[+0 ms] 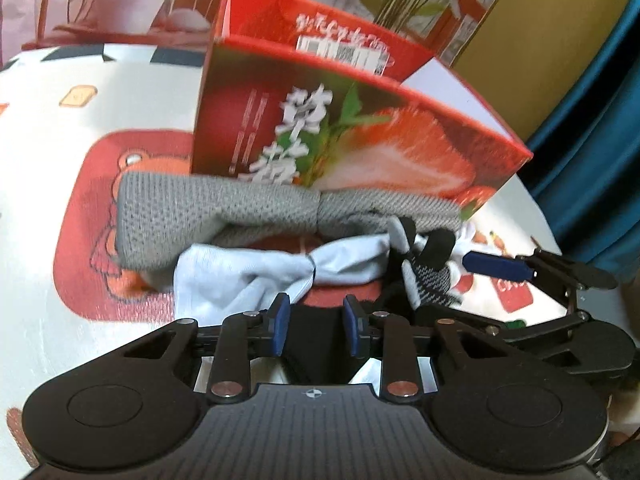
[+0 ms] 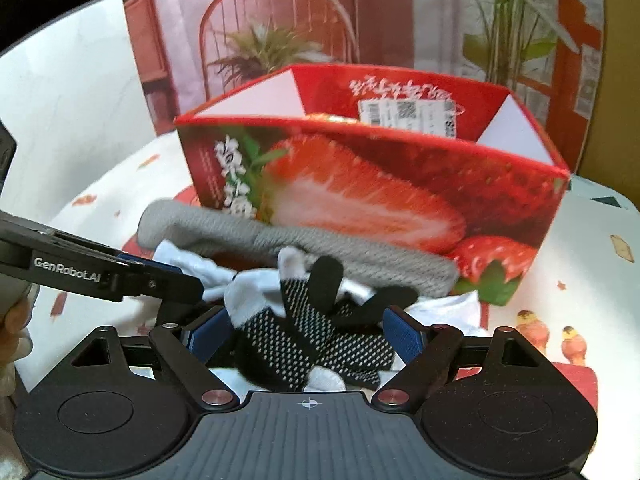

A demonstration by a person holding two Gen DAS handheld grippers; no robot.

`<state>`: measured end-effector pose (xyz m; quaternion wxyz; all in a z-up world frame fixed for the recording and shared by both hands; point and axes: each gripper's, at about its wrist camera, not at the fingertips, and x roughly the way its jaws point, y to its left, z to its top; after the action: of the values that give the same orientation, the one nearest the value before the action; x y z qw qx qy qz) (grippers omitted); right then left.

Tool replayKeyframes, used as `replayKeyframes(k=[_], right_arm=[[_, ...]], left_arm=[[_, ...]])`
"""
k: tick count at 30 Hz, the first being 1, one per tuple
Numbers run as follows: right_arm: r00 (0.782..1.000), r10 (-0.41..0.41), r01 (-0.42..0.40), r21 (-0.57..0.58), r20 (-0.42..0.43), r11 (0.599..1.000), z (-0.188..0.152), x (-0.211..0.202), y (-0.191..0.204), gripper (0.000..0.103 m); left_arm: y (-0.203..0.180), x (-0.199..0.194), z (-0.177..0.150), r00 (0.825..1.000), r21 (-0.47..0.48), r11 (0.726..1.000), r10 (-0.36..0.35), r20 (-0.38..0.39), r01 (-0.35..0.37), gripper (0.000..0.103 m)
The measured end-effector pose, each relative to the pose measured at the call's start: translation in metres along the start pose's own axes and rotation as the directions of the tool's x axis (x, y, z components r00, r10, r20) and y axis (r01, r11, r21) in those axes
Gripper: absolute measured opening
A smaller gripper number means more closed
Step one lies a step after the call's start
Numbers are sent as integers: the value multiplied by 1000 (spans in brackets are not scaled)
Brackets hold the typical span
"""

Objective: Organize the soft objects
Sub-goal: 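Close the right gripper on the dotted gloves while the left gripper grips them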

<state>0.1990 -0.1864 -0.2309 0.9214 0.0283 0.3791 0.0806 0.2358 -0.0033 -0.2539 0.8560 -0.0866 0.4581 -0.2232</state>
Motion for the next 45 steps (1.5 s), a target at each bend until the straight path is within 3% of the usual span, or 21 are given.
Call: replayKeyframes(k=[8, 17, 21, 26, 32, 35, 42, 44, 45], right_arm=[[995, -95, 97, 69, -31, 993, -7, 10, -16, 75], [968, -235, 249, 239, -89, 939, -24, 1, -59, 67], [977, -215, 206, 271, 2, 940, -23, -18, -58, 67], [983, -158, 138, 182, 95, 974, -7, -22, -37, 67], [996, -67, 60, 122, 56, 991, -5, -12, -21, 65], [997, -76, 77, 117, -6, 990, -7, 1, -23, 63], [997, -59, 70, 222, -55, 973, -20, 8, -38, 63], [998, -36, 45, 219, -48, 975, -18, 9, -37, 54], [999, -20, 30, 216, -46, 976, -18, 10, -35, 45]], left_arm=[[-6, 8, 0, 1000, 40, 999, 20, -5, -20, 30], [-5, 6, -1, 1000, 37, 999, 24, -1, -24, 30], [-5, 6, -1, 1000, 37, 999, 25, -2, -25, 30], [-5, 6, -1, 1000, 37, 999, 24, -2, -24, 30], [-6, 6, -1, 1000, 38, 999, 26, -2, -26, 30], [-5, 6, -1, 1000, 37, 999, 26, -1, -26, 30], [-5, 6, 1, 1000, 43, 999, 24, -5, -24, 30], [-4, 5, 3, 1000, 44, 999, 8, -6, -8, 30], [-2, 3, 5, 1000, 39, 999, -13, 1, 13, 30]])
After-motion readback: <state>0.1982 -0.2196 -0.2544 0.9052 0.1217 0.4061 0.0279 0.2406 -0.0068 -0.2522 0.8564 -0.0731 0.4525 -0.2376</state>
